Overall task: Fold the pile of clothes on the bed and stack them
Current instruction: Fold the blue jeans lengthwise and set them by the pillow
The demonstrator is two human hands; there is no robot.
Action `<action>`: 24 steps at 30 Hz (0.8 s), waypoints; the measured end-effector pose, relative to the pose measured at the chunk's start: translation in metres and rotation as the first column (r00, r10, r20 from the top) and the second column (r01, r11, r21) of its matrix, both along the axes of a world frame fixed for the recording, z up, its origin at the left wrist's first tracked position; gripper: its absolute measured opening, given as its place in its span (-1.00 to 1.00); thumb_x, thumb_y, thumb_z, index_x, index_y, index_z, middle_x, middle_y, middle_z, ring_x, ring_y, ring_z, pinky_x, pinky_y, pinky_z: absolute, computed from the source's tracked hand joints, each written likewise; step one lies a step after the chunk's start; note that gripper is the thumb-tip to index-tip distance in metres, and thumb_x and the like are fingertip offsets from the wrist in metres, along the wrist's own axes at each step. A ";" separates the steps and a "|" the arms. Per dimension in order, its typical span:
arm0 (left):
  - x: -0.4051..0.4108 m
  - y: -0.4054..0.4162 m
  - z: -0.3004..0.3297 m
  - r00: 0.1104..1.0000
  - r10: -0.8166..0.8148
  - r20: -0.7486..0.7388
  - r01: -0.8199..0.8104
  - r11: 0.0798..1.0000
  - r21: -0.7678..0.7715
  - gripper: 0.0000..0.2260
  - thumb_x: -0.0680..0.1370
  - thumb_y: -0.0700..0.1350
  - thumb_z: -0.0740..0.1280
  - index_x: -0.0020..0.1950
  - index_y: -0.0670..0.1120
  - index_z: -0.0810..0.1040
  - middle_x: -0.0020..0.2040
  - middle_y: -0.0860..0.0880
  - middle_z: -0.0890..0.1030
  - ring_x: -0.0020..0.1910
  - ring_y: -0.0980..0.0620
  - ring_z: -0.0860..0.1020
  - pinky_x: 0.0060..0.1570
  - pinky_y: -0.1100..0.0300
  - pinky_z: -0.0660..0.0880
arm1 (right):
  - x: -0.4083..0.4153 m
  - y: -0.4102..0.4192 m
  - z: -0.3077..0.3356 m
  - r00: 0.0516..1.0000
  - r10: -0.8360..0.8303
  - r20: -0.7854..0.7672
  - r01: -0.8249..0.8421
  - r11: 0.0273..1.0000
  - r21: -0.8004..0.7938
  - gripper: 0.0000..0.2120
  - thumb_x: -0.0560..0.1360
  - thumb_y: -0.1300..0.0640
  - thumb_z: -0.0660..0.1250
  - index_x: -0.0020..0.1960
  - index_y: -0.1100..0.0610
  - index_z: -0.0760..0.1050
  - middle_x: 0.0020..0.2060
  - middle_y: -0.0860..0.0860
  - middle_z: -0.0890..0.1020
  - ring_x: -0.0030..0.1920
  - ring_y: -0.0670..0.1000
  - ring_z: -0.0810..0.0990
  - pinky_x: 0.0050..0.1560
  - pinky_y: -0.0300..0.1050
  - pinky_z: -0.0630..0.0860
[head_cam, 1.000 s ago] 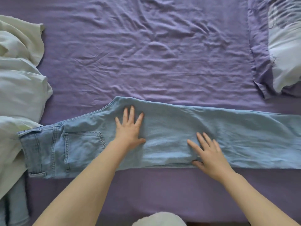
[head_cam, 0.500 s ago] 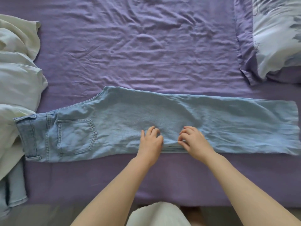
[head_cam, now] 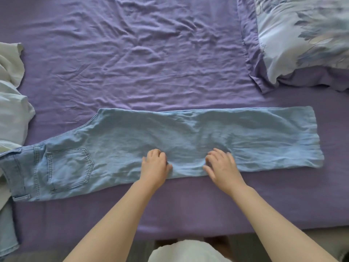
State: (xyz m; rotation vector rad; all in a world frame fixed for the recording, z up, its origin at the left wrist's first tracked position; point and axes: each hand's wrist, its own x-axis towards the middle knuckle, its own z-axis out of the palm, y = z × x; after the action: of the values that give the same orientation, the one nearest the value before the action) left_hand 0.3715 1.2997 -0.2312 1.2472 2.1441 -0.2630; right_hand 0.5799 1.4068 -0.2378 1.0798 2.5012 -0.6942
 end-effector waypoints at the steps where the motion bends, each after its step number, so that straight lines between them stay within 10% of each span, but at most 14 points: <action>1: 0.007 0.000 -0.001 0.999 0.041 -0.014 -0.042 0.999 -0.013 -0.61 0.58 0.10 0.19 0.35 -0.05 0.36 0.38 -0.06 0.29 0.39 -0.06 0.19 0.32 0.01 0.26 | 0.008 0.001 0.000 0.997 -0.043 0.057 0.042 0.999 0.008 -0.61 0.61 -0.10 0.10 0.38 0.00 0.36 0.46 -0.04 0.28 0.52 -0.03 0.07 0.44 0.18 0.01; 7: 0.047 0.013 -0.007 0.997 -0.067 -0.039 0.062 0.991 -0.117 -0.25 0.53 0.35 0.10 0.51 0.21 -0.33 0.52 -0.11 -0.39 0.52 -0.17 -0.31 0.43 -0.26 -0.09 | 0.063 0.029 0.004 0.915 -0.306 0.264 0.316 0.949 0.005 -0.51 0.61 -0.18 0.02 0.52 -0.22 0.02 0.56 -0.02 -0.06 0.54 0.10 -0.16 0.45 0.28 -0.05; 14: 0.096 0.104 -0.002 0.983 -0.176 0.055 0.179 0.982 -0.062 -0.24 0.56 0.23 0.20 0.53 0.18 -0.29 0.54 -0.06 -0.37 0.51 -0.17 -0.35 0.42 -0.33 -0.06 | 0.092 0.076 0.006 0.784 -0.515 0.346 0.543 0.839 0.017 -0.34 0.55 -0.17 0.19 0.54 -0.17 -0.05 0.55 0.04 -0.14 0.52 0.19 -0.23 0.41 0.39 -0.03; 24: 0.068 0.161 -0.012 0.944 -0.331 0.010 0.324 0.919 -0.225 0.19 0.24 0.35 0.46 0.46 0.23 -0.44 0.45 -0.05 -0.54 0.44 -0.26 -0.46 0.30 -0.51 -0.08 | 0.115 0.170 0.004 0.844 -0.316 0.434 0.386 0.919 -0.082 0.12 0.26 -0.37 0.42 0.47 -0.28 -0.36 0.45 0.03 -0.48 0.47 0.24 -0.42 0.32 0.49 0.07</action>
State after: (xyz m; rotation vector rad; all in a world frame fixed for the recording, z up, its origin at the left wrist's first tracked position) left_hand 0.4395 1.4604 -0.2437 1.4689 1.8571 -0.6503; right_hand 0.6952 1.5769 -0.2335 1.4679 1.8716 -0.6705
